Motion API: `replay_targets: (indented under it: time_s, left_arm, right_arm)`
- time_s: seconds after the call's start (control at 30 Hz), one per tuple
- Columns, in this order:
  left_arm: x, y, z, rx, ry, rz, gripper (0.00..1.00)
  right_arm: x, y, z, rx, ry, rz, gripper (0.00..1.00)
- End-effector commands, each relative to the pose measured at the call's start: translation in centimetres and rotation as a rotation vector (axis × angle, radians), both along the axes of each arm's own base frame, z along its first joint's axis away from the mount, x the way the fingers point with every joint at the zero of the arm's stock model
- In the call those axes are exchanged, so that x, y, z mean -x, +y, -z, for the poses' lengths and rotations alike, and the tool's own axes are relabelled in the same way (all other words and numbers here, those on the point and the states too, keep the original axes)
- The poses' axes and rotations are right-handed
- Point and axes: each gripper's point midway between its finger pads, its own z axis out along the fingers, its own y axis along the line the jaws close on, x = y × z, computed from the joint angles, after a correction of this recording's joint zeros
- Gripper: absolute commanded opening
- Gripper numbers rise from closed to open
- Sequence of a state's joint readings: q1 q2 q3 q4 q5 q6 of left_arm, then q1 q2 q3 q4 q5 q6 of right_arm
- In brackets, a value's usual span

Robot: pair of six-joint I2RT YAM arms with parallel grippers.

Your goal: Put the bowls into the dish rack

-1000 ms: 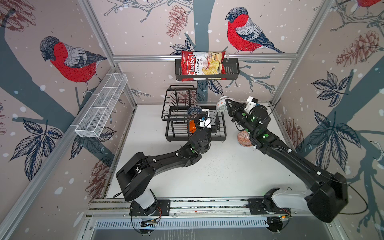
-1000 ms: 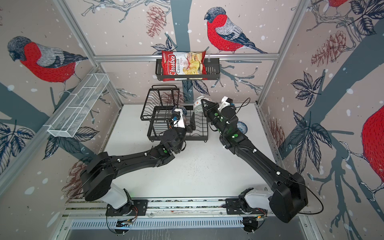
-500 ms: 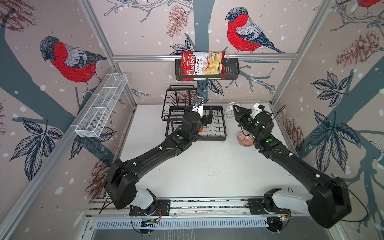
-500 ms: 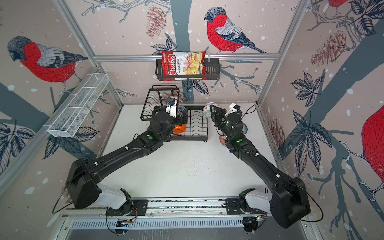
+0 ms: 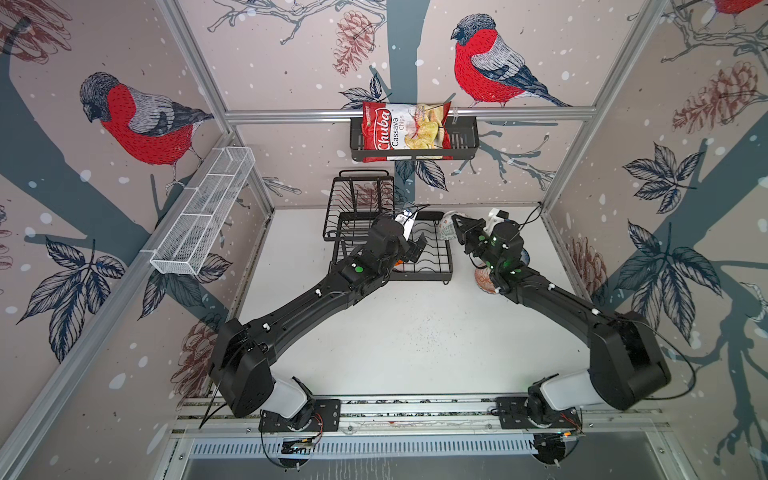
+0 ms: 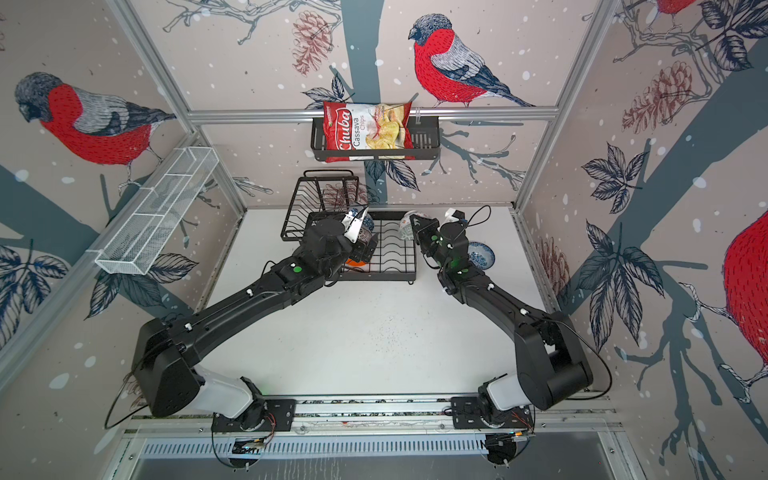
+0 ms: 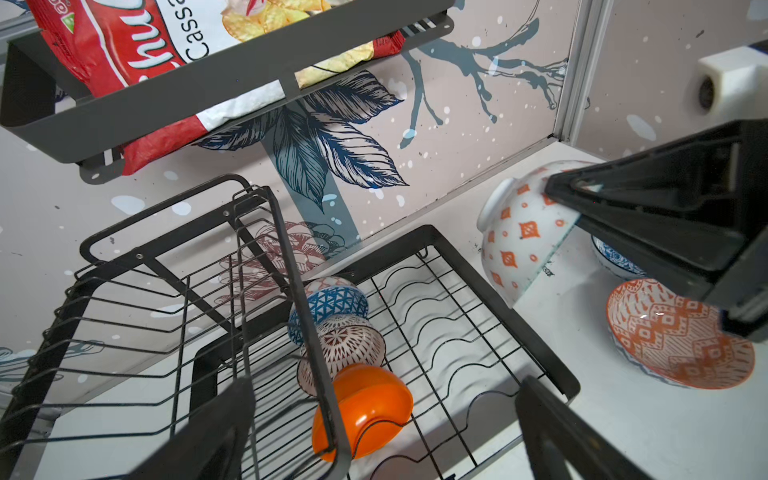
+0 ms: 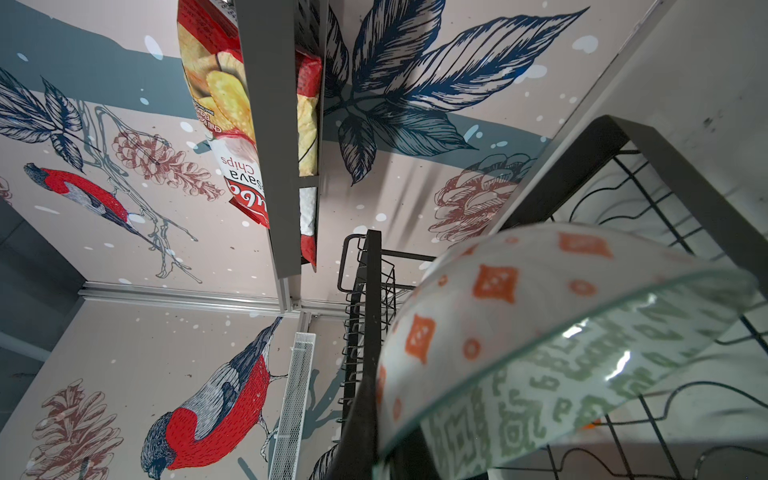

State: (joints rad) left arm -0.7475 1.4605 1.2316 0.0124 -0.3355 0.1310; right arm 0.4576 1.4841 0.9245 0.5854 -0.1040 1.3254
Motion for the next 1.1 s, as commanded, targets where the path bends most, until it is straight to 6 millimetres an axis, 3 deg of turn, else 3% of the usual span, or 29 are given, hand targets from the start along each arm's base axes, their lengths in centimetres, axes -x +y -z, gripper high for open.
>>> replay_targets:
  time_s: [0.0, 0.3, 0.63, 1.07]
  left_arm:
    - [-0.4, 0.3, -1.1, 0.049, -0.053, 0.012, 0.97]
    - [-0.4, 2.1, -0.6, 0.031, -0.112, -0.017, 0.98]
    - [0.6, 2.2, -2.0, 0.098, -0.137, 0.013, 0.98]
    - [0.7, 2.0, -2.0, 0.112, -0.13, 0.022, 0.98]
  right_arm:
    - [-0.5, 1.6, -2.9, -0.017, -0.138, -0.05, 0.0]
    - [-3.0, 3.4, 0.9, -0.08, -0.089, -0.073, 0.0]
    - [-6.1, 4.5, 3.1, -0.123, -0.06, -0.073, 0.0]
    - [-10.2, 6.3, 6.3, -0.222, -0.018, -0.092, 0.0]
